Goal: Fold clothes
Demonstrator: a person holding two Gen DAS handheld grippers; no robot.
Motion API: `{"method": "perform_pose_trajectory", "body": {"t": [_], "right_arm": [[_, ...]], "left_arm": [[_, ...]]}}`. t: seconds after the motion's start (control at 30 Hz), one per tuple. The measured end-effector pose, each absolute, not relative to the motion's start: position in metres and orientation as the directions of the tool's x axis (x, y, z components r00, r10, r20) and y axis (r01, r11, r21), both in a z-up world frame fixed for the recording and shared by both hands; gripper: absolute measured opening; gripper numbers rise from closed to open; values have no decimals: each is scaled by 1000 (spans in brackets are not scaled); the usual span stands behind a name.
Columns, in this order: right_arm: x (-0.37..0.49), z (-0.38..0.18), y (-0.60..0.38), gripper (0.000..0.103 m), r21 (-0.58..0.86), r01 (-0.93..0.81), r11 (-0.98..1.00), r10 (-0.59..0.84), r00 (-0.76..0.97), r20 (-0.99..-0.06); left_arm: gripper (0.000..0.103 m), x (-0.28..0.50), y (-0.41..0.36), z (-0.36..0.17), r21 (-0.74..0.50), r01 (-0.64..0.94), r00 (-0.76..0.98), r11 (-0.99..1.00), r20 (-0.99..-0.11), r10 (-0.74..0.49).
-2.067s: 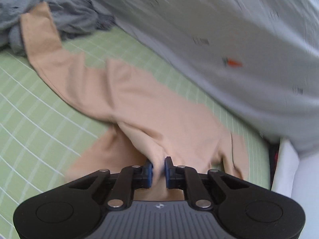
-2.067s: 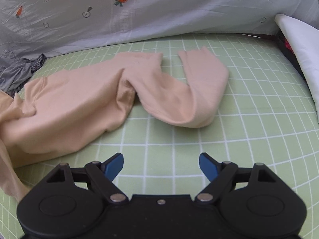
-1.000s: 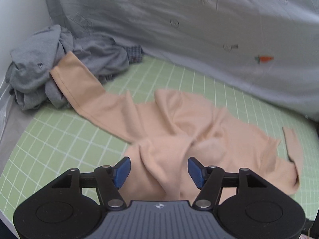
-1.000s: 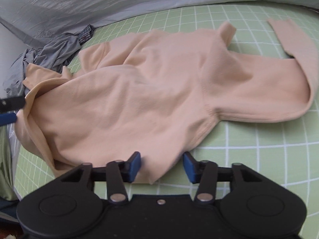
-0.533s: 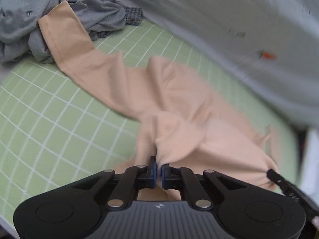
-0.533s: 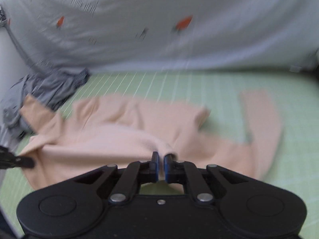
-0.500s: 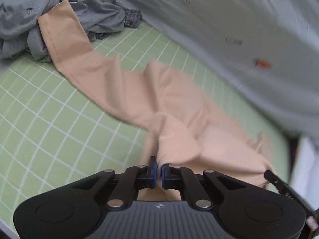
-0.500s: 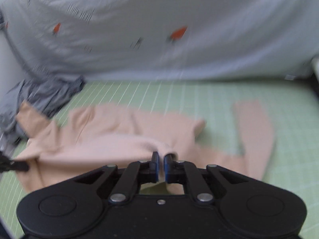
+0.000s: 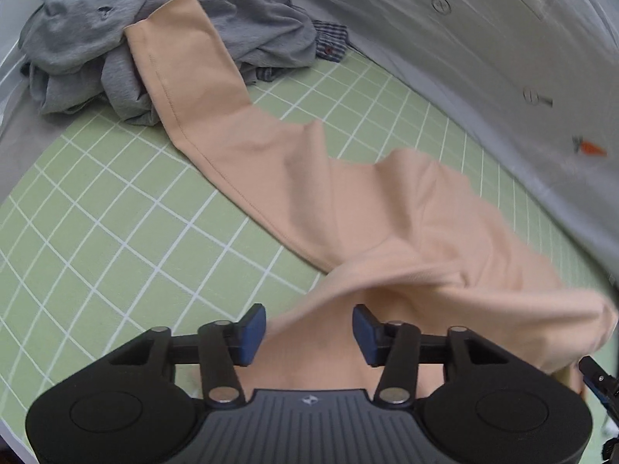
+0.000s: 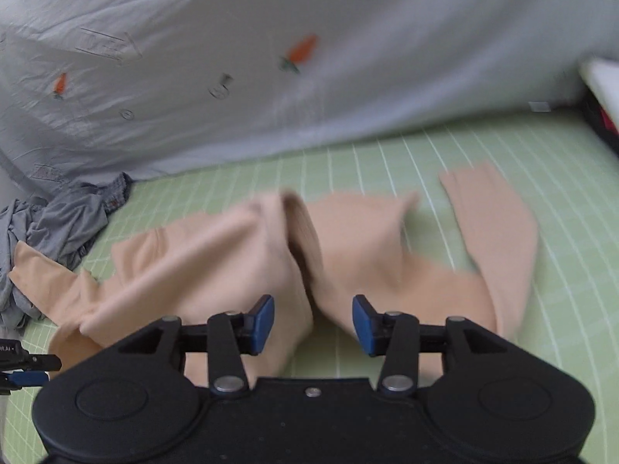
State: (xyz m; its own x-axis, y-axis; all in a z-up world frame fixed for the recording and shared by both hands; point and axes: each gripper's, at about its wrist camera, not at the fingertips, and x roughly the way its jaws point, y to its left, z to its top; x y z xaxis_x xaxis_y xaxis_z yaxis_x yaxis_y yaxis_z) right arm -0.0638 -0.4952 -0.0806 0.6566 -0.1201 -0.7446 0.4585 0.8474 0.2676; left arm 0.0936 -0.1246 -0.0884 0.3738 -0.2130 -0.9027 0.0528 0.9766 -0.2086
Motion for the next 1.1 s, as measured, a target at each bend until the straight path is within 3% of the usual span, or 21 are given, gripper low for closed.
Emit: {"method": "perform_pose_trajectory", "body": {"t": [0.23, 0.37, 0.43, 0.5, 0.53, 0.57, 0.6, 0.8, 1.0, 1.1], "right_arm": [[-55, -115, -487, 61, 238, 409, 881, -55, 588, -807], [-28, -114, -485, 72, 243, 329, 913, -15, 621, -784], [-16, -112, -487, 72, 231, 305, 924, -17, 636, -771], [-9, -109, -492, 58, 251, 283, 926, 10, 645, -764], [-8, -109, -496, 32, 281, 268, 921, 41, 652, -757], [-9, -107, -499, 14, 305, 264, 915, 63, 654, -754], [-11, -103, -500, 9, 320, 262, 910, 75, 657, -750], [-59, -56, -491, 6, 315, 263, 912, 46, 697, -716], [-135, 20, -486, 6, 345, 297, 890, 5, 752, -659], [-153, 19, -490, 6, 379, 338, 861, 5, 740, -673]], "left_arm": [[53, 102, -125, -106, -112, 141, 341, 984, -927, -154], [53, 110, -126, -109, -156, 126, 331, 980, -924, -190], [52, 114, -126, -111, -182, 116, 326, 976, -922, -210], [40, 115, -125, -112, -209, 91, 313, 974, -922, -227], [32, 116, -124, -113, -222, 76, 306, 972, -923, -235], [11, 114, -123, -112, -235, 68, 302, 970, -921, -244], [8, 112, -121, -111, -247, 63, 302, 967, -919, -255], [4, 82, -109, -86, -347, 47, 329, 937, -880, -342], [3, 38, -84, -44, -534, 52, 323, 844, -791, -520], [4, 24, -75, -43, -548, 38, 316, 835, -786, -531]]}}
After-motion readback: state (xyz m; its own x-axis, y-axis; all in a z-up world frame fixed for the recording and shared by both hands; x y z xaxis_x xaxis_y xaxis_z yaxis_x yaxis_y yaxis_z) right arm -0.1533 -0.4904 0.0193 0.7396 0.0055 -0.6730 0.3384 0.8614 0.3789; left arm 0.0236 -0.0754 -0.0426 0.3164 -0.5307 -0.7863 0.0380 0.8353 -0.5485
